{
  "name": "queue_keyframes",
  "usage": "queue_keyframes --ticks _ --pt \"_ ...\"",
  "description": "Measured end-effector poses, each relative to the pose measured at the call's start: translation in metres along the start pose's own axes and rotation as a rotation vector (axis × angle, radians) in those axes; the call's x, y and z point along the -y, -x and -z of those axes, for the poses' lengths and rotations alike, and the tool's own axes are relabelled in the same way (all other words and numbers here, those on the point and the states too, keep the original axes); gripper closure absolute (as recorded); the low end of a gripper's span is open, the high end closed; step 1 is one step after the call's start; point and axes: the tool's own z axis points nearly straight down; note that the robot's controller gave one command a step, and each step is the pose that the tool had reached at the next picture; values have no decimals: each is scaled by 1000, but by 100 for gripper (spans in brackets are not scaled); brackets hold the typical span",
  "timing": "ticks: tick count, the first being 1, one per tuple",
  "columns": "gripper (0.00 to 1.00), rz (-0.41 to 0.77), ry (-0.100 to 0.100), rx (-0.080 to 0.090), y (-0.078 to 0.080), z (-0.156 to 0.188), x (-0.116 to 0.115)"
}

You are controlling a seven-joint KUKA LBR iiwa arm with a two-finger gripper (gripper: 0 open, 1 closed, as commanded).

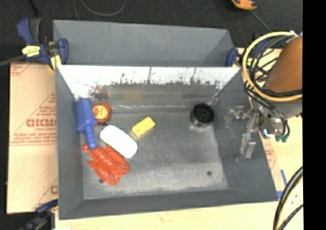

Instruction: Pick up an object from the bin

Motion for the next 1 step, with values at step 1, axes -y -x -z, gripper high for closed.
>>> queue_keyframes --ticks 1 --pt "100 5 -1 8 2 5 -1"
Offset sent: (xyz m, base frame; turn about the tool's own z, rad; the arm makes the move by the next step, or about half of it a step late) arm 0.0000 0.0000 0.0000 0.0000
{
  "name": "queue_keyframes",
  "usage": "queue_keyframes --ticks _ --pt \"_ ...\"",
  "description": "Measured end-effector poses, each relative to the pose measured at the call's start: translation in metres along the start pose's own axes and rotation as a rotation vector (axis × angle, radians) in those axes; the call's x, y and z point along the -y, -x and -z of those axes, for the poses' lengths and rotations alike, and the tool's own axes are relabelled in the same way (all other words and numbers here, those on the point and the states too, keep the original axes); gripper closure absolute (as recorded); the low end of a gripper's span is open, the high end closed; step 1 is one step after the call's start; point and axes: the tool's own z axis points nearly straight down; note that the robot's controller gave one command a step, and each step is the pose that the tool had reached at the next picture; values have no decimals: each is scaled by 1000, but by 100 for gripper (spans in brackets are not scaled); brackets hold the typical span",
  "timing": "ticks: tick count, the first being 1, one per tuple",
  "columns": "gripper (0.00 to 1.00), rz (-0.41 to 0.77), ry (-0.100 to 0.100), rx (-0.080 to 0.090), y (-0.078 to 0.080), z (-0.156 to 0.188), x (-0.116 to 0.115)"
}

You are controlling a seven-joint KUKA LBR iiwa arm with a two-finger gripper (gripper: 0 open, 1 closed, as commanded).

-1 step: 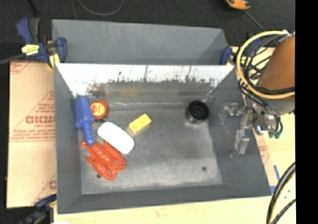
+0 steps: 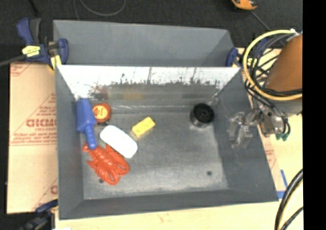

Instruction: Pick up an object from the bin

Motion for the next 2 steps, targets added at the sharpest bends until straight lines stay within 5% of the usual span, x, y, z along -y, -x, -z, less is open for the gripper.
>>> queue_keyframes --ticks 1,2 --pt "0 2 0 0 0 0 0" --pt "0 2 0 0 0 0 0"
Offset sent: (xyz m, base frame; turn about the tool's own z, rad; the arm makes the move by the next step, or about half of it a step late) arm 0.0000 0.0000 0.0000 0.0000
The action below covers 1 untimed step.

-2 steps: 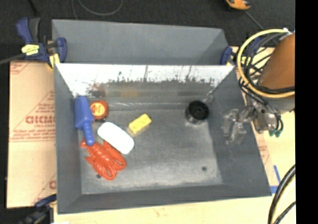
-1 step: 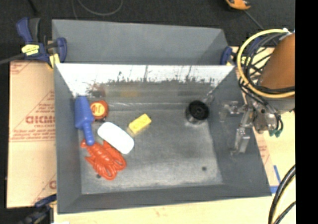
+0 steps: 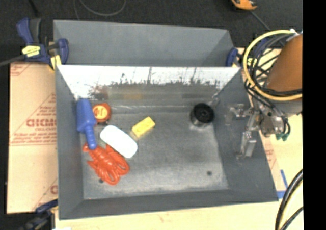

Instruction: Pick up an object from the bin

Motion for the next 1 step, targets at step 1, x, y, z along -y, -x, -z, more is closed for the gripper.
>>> queue_keyframes --ticks 1 --pt "0 54 -2 2 35 -9 -14"
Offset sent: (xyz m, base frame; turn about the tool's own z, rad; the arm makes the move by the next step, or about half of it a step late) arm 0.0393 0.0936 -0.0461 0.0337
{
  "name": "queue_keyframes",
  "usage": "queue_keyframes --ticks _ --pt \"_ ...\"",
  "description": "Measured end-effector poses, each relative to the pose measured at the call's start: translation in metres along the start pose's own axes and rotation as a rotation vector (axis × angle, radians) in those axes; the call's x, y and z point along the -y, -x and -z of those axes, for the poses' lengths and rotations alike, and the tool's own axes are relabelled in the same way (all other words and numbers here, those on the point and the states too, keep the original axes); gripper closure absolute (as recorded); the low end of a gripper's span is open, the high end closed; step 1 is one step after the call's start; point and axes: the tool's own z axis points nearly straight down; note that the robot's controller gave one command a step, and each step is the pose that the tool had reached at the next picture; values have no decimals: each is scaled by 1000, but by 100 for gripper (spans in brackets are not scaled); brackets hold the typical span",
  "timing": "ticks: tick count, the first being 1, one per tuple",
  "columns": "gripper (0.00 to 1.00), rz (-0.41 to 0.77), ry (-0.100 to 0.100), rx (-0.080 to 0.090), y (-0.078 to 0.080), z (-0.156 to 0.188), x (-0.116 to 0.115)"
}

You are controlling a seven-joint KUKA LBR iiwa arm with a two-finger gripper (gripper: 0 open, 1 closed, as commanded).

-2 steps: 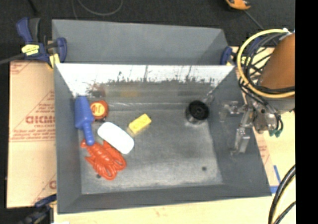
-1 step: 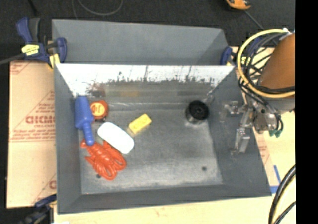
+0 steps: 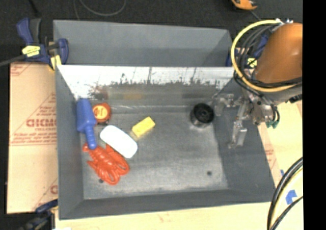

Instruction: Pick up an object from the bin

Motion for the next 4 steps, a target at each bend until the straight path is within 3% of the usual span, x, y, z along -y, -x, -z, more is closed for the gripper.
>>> queue_keyframes --ticks 1,2,3,4 --pt "0 -26 3 0 12 -21 -45" --pt "0 -51 5 -2 22 -44 -72" --pt "0 156 3 -2 44 -48 -87" --pt "0 63 4 -1 39 -62 -124"
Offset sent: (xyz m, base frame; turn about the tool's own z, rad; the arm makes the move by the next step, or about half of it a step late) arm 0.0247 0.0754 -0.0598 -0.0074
